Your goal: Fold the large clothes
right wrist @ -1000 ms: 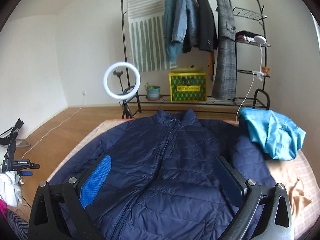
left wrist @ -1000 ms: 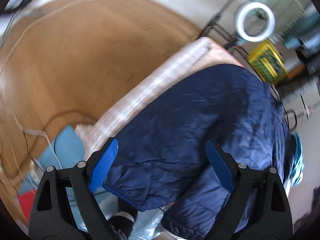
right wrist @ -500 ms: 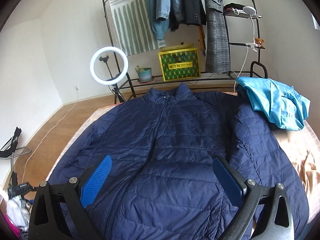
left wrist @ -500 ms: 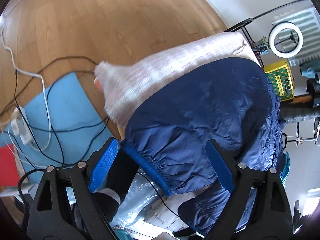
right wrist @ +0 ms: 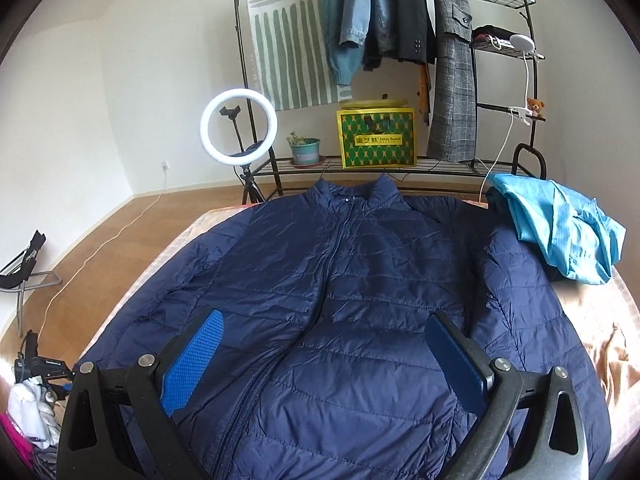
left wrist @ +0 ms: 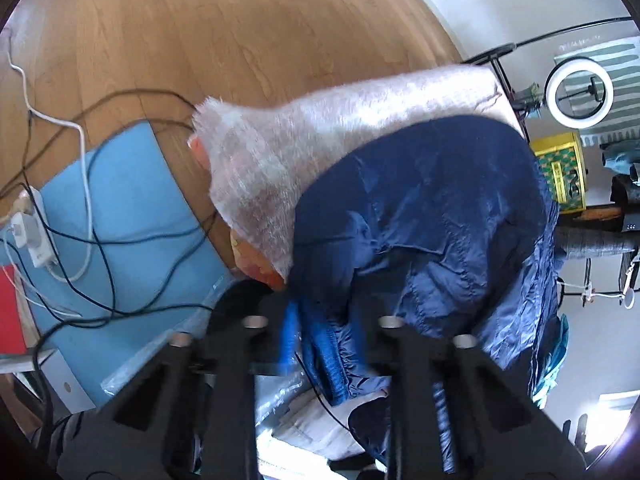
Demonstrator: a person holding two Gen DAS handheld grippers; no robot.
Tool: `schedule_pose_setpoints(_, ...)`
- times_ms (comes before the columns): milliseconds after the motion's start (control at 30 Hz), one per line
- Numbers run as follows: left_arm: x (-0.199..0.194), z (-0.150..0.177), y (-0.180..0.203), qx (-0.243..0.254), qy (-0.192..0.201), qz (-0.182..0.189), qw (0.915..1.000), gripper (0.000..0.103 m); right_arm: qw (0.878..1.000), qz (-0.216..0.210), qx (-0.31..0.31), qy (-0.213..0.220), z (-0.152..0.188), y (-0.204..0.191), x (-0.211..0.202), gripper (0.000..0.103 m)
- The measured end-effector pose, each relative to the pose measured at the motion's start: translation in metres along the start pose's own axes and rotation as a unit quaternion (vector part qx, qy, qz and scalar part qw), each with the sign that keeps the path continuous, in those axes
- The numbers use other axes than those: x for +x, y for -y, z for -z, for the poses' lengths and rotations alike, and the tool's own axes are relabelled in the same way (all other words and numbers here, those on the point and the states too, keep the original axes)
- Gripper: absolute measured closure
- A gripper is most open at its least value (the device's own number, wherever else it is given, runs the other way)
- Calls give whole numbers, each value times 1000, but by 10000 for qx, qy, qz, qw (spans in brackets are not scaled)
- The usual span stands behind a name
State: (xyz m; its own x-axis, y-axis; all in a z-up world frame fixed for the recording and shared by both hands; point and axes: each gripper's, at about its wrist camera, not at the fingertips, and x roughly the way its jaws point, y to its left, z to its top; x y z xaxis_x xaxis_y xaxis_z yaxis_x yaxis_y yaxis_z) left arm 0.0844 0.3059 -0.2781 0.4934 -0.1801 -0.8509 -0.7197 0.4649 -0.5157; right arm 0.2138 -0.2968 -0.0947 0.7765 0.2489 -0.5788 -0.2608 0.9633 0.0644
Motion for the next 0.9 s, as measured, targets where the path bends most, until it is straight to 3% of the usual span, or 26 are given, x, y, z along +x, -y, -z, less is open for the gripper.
schedule_pose_setpoints(200,-39,1,40,504,554,408,9964,95,9999,-139,-25,-50,-3,0,1,1)
schedule_pose_setpoints(333,-62,7,102,1164,702,747,9879,96,9993,-316,-124,-139,-5,-2,6,4)
schedule_pose_setpoints(433,-71,17,161,1745,704,1018,9768,96,9990,-407,-82,-187,-7,0,10,6)
schedule_pose_setpoints(667,-38,61,300,2875,148,1422,9470,96,9973,-604,145,-381,-17,14,29,15)
schedule_pose_setpoints(800,1,90,352,3224,-221,1363,9365,96,9969,-502,254,-557,-19,27,43,20)
schedule_pose_setpoints(900,32,105,367,3390,-439,1191,9322,96,9952,-507,393,-746,-18,38,54,23)
